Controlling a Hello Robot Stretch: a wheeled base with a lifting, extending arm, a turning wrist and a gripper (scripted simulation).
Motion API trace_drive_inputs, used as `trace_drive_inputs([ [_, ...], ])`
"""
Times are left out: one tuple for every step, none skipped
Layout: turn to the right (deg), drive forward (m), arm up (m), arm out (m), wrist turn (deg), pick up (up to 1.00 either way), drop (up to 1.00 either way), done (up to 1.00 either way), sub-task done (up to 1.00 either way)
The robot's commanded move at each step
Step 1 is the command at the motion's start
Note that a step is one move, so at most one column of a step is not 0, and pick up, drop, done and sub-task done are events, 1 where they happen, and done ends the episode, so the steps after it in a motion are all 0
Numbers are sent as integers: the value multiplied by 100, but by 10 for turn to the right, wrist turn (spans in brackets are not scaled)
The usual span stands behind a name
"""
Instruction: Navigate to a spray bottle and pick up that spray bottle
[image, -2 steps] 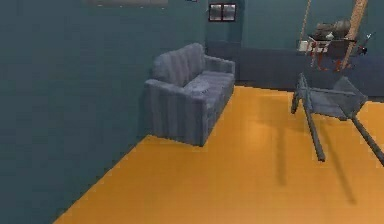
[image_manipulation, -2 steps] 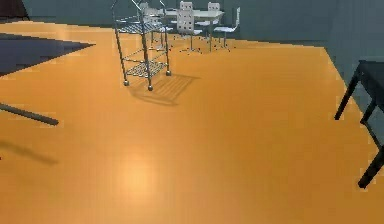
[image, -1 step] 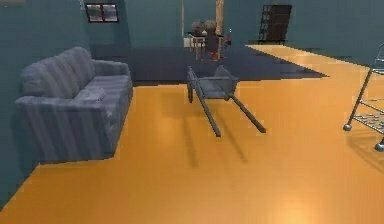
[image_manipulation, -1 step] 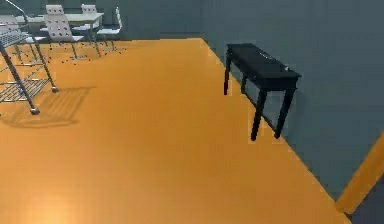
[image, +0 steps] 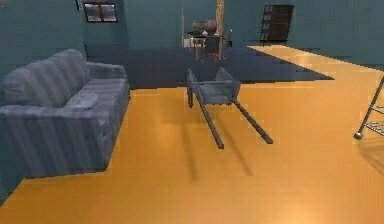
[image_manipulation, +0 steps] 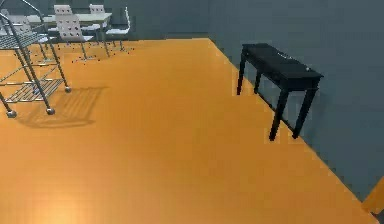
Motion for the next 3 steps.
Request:
trace_drive_inputs([
  [-450,0,0,0,0,0,0,0,0],
  [-450,0,0,0,0,0,0,0,0],
  [-210,0,0,0,0,0,0,0,0],
])
